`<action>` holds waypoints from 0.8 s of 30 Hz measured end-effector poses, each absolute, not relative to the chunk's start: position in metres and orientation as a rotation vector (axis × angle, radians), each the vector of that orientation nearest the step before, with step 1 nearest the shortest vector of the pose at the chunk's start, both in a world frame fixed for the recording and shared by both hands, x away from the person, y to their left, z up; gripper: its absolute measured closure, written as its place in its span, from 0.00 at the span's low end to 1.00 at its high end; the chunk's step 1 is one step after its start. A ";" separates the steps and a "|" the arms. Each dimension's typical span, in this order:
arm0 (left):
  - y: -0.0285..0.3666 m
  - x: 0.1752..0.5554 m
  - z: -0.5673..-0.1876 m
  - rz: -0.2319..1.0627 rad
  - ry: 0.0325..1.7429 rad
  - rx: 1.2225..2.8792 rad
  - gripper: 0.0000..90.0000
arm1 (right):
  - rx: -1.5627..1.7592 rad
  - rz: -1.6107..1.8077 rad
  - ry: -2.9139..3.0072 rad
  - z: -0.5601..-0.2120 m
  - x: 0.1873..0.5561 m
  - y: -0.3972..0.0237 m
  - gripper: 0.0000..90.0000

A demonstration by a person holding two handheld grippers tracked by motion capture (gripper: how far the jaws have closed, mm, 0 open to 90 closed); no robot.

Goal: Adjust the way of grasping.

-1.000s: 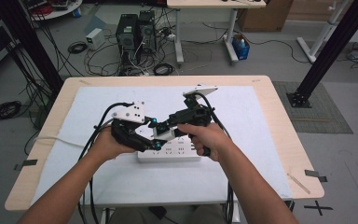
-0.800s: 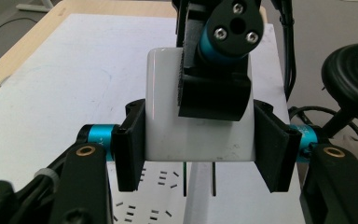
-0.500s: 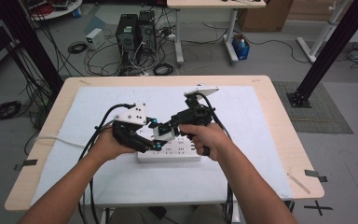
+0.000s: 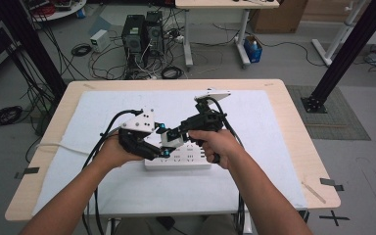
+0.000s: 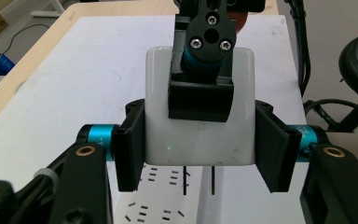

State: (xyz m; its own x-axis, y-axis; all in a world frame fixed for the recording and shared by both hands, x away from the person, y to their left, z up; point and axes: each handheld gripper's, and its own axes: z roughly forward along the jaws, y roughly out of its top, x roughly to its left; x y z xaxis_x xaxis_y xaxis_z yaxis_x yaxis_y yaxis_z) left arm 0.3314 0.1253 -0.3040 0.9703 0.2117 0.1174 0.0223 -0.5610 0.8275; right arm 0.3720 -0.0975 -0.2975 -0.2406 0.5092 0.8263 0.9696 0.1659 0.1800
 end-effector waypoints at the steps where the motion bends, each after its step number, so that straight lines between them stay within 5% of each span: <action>1: 0.125 0.331 -0.304 0.248 0.168 2.154 0.47 | -1.400 -0.970 -1.838 -0.298 0.372 -0.097 0.69; 5: 0.126 0.332 -0.304 0.234 0.174 2.151 0.47 | -1.398 -0.973 -1.839 -0.298 0.373 -0.097 0.69; 14: 0.133 0.343 -0.306 0.152 0.298 2.202 0.29 | -1.422 -0.984 -1.858 -0.297 0.373 -0.102 0.69; 24: 0.155 0.351 -0.300 0.113 0.479 2.256 0.27 | -1.463 -1.008 -1.890 -0.291 0.373 -0.114 0.69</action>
State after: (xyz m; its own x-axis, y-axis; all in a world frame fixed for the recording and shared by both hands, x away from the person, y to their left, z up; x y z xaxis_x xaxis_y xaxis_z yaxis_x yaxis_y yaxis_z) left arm 0.3506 0.1545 -0.2997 0.9238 0.3757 -0.0732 0.3031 -0.6012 0.7394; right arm 0.3734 -0.1140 -0.2915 -0.2641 0.5599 0.7854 0.9641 0.1306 0.2311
